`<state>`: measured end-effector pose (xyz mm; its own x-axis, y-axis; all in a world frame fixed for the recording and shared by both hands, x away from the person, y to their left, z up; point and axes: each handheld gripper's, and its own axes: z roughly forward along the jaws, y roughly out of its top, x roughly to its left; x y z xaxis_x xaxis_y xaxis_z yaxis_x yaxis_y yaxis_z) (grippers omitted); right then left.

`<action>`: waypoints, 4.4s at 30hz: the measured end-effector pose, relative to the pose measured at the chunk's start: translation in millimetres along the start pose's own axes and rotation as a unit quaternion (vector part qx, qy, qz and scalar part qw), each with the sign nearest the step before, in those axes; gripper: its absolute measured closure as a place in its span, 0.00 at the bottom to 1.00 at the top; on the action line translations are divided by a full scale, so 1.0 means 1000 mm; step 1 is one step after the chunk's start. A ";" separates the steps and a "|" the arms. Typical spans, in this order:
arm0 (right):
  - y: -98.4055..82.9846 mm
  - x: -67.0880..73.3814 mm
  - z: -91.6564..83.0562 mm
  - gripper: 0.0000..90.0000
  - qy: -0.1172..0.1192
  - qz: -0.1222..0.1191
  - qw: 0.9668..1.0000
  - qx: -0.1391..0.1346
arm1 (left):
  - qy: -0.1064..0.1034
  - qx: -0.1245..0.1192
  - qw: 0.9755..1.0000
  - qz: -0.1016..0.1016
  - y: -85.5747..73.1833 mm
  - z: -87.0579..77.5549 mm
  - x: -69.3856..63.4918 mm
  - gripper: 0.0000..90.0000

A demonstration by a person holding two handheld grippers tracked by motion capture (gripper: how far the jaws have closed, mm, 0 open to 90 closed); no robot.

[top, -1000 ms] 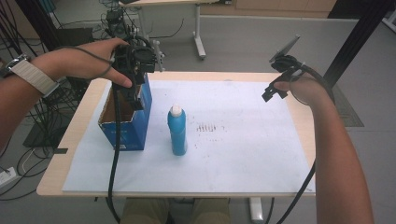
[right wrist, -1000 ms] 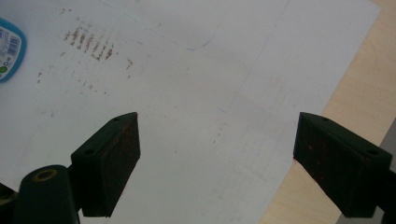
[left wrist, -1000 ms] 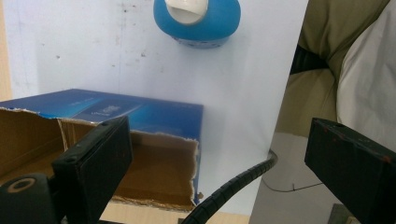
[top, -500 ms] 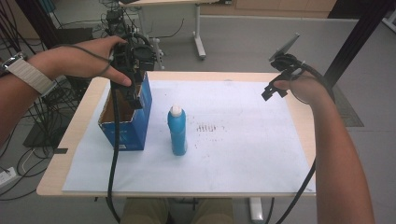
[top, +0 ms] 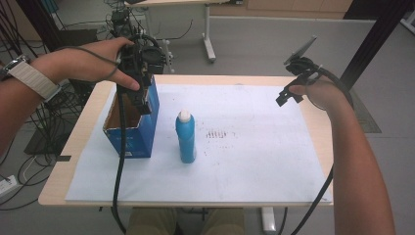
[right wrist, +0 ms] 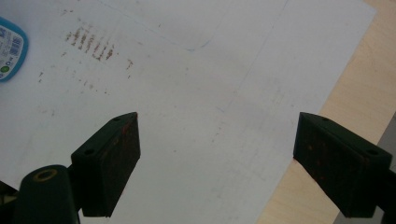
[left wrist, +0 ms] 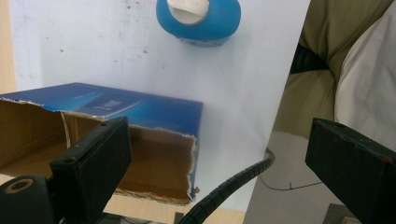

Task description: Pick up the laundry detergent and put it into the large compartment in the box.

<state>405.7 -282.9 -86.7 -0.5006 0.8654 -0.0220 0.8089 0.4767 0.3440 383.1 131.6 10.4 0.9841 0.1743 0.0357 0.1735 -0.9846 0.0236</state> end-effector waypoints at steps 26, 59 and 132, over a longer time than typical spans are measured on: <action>0.000 0.000 -0.001 0.16 -0.001 0.001 1.000 -0.002 | 0.000 0.003 1.000 -0.018 0.001 -0.001 0.003 0.09; -0.005 -0.002 0.004 0.16 0.006 0.002 1.000 -0.006 | -0.061 -0.018 0.960 -0.274 0.007 -0.009 0.016 0.16; -0.031 -0.024 0.006 0.16 0.031 -0.052 0.997 -0.049 | -0.058 0.010 0.772 -0.633 0.065 0.032 0.042 0.09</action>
<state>394.3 -317.4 -102.9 -0.6009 0.7993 -0.0059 0.7186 0.5435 0.4339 436.7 73.9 -18.3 0.0214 0.9955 -0.0923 0.9984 -0.0261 -0.0496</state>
